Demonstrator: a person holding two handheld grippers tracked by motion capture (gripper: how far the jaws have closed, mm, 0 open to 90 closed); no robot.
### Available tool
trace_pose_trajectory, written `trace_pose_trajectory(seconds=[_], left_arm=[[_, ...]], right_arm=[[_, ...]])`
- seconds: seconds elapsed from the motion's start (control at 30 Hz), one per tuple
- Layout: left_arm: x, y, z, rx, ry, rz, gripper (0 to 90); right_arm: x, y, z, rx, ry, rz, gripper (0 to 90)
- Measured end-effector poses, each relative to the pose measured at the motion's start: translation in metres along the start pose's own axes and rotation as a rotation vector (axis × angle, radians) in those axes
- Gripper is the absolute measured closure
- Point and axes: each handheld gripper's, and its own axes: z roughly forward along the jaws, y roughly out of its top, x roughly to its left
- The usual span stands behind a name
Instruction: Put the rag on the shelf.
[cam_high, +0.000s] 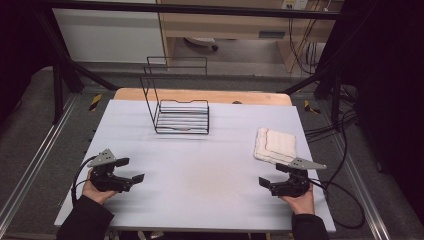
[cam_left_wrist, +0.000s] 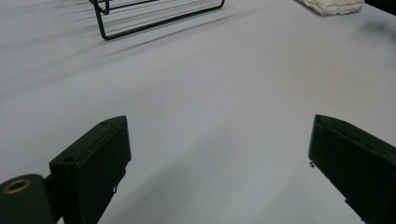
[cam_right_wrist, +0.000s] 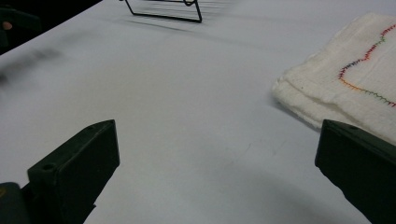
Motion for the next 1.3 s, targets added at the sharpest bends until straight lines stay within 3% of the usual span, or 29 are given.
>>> trace_pose_trajectory(seconds=[0.6, 1.1, 1.3], left_arm=[[0.001, -0.002, 0.000, 0.007, 0.016, -0.005, 5.8], [0.001, -0.002, 0.000, 0.012, 0.028, -0.005, 6.5], [0.001, -0.002, 0.001, 0.017, 0.029, -0.007, 6.9]], right_arm=[[0.002, 0.005, 0.005, 0.040, -0.054, -0.010, 2.6], [-0.001, 0.025, 0.032, 0.081, -0.218, -0.064, 20.2], [-0.011, 0.034, 0.049, 0.104, -0.242, -0.063, 30.7]])
